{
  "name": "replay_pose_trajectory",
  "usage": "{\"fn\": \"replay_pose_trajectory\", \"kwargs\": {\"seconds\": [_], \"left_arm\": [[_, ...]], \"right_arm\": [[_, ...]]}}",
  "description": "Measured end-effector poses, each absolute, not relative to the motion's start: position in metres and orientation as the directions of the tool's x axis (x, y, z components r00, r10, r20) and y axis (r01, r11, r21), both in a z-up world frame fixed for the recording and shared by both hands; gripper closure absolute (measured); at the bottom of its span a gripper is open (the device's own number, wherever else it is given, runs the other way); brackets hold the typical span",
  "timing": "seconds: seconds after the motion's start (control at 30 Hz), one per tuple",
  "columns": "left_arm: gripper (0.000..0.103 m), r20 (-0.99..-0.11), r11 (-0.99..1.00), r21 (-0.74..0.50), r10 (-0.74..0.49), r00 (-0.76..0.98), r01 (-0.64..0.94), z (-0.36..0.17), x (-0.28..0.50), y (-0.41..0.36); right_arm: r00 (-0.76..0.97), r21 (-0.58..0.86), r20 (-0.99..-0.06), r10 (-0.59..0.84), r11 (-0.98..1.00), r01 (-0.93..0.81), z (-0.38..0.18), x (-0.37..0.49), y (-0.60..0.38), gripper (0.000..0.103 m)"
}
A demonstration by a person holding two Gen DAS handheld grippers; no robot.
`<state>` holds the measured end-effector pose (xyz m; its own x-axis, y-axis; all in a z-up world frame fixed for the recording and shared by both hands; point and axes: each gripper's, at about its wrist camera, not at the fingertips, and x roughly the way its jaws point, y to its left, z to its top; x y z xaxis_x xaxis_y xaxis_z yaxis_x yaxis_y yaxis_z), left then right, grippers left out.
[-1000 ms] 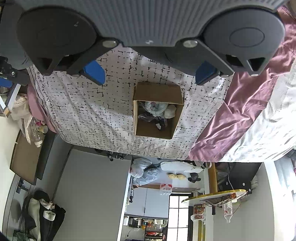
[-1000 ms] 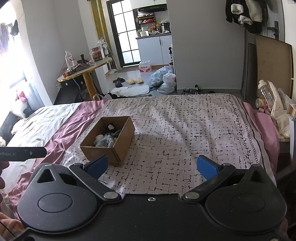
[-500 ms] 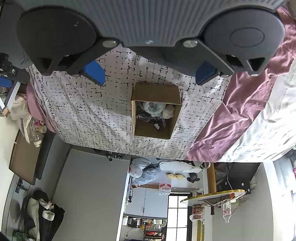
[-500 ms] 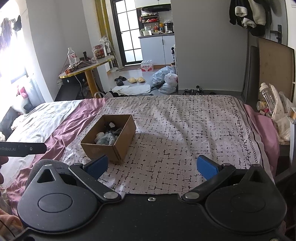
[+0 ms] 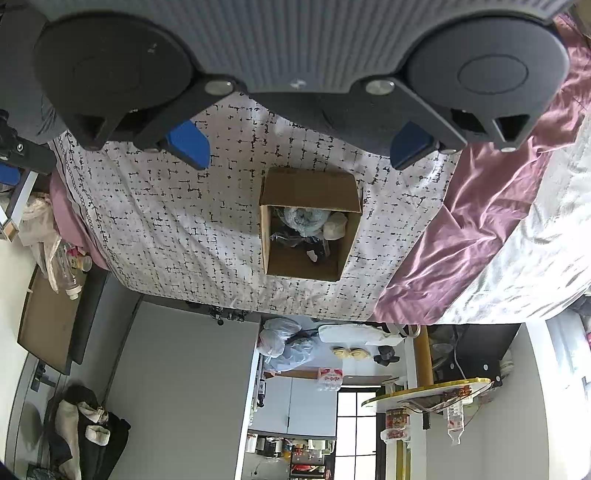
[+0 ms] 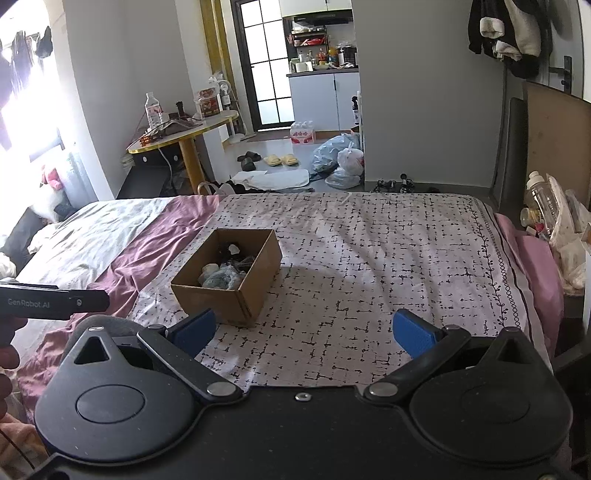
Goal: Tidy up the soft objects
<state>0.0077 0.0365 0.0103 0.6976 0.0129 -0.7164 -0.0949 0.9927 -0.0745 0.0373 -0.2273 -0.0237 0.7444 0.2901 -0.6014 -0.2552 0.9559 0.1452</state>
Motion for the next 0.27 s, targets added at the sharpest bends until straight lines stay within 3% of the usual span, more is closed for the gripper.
{"fn": "replay_pose_trajectory", "kwargs": {"seconds": [0.27], "left_arm": [[0.000, -0.711, 0.993, -0.074, 0.011, 0.703, -0.090, 0.0087, 0.0065, 0.0393]], "right_arm": [[0.734, 0.159, -0.611, 0.296, 0.954, -0.253, -0.0251, 0.0412, -0.2270, 0.000]]}}
